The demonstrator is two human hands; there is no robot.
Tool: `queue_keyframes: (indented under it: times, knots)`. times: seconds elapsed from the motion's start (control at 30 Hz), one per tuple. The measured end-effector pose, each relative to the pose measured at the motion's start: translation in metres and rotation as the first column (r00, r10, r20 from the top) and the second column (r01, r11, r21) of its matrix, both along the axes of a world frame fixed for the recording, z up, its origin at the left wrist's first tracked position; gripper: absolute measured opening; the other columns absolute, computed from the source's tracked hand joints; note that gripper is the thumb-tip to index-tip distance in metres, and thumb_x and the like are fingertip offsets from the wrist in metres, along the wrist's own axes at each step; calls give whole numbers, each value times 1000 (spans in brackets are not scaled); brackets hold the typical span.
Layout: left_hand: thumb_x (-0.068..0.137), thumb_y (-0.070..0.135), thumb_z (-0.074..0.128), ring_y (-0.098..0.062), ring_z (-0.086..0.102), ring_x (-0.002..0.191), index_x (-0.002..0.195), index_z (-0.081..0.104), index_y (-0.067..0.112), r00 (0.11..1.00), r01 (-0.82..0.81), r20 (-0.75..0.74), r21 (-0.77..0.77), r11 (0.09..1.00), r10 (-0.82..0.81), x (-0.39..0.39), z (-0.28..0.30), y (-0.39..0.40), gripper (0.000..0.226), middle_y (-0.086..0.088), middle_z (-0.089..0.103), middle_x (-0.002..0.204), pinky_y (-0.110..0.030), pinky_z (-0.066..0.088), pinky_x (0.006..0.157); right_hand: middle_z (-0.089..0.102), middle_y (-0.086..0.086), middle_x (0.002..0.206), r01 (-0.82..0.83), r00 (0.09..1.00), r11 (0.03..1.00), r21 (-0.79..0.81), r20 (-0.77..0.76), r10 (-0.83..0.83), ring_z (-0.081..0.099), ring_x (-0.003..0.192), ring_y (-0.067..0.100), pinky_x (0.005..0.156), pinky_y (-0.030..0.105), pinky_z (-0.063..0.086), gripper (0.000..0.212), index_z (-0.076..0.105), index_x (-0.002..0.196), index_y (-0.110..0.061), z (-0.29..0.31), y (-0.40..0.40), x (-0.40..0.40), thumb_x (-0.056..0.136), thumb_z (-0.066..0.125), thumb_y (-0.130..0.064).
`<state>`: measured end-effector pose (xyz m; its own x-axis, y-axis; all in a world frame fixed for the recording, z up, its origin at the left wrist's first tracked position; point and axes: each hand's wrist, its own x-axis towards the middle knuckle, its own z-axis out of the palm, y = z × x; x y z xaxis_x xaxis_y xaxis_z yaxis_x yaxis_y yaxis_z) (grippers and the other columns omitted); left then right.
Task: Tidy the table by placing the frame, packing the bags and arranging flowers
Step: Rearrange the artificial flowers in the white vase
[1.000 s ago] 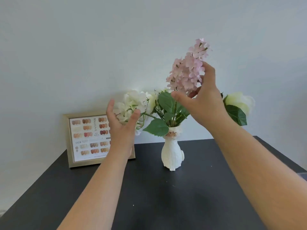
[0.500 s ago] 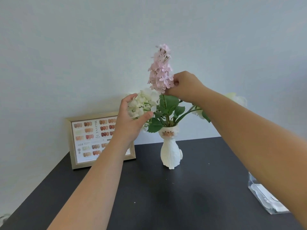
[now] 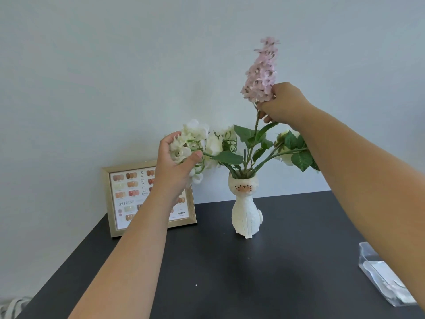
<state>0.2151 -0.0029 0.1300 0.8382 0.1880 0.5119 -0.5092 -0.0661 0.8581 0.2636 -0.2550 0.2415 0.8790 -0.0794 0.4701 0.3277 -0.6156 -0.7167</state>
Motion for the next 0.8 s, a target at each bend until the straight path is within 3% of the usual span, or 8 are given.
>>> queue_keyframes:
  times: [0.1, 0.23, 0.33, 0.43, 0.6, 0.8]
  knots:
    - [82, 14, 82, -12, 66, 112, 128, 48, 36, 1000, 17, -5, 1, 1000, -17, -2, -5, 2, 61, 4, 62, 126, -30, 56, 92, 73, 10, 82, 53, 999, 995, 89, 8, -54, 68, 61, 18, 60, 31, 57, 12, 62, 85, -15, -5, -11, 2, 87, 53, -7]
    - [78, 13, 84, -11, 66, 111, 123, 51, 40, 995, 100, -22, 60, 993, -99, -11, -12, -4, 62, 3, 61, 128, -28, 57, 85, 74, 15, 86, 104, 994, 983, 154, 10, -106, 71, 65, 23, 75, 41, 61, 13, 63, 88, -9, -8, -12, 6, 86, 51, -5]
    - [77, 13, 85, -10, 64, 114, 118, 52, 48, 991, 134, -28, 132, 982, -132, -16, -15, -11, 63, 7, 60, 129, -35, 56, 94, 74, 15, 81, 130, 990, 988, 79, 49, -134, 74, 72, 27, 79, 45, 60, 18, 63, 89, -3, -6, 0, 6, 88, 45, -7]
    - [70, 31, 88, -16, 60, 124, 117, 53, 57, 989, 150, -39, 229, 962, -145, -19, -15, -22, 64, 8, 58, 136, -46, 52, 103, 72, 16, 83, 91, 991, 996, 6, 98, -91, 73, 74, 29, 73, 43, 61, 18, 61, 85, 0, -4, 22, 5, 85, 46, -11]
    - [77, 28, 85, -12, 56, 126, 124, 50, 51, 995, 103, -42, 336, 936, -94, -18, -19, -38, 63, 13, 56, 138, -43, 49, 107, 72, 20, 92, -12, 999, 969, -249, 29, 20, 72, 87, 32, 75, 42, 60, 5, 51, 80, -9, -9, 53, 7, 83, 53, -13]
    - [81, 30, 82, -8, 58, 120, 125, 51, 43, 994, 44, -108, 262, 964, -16, -11, -26, -37, 56, 16, 59, 128, -42, 51, 103, 76, 16, 85, -93, 988, 978, -187, -138, 68, 75, 77, 25, 79, 40, 60, 8, 49, 77, -11, -31, 49, 12, 84, 53, -10]
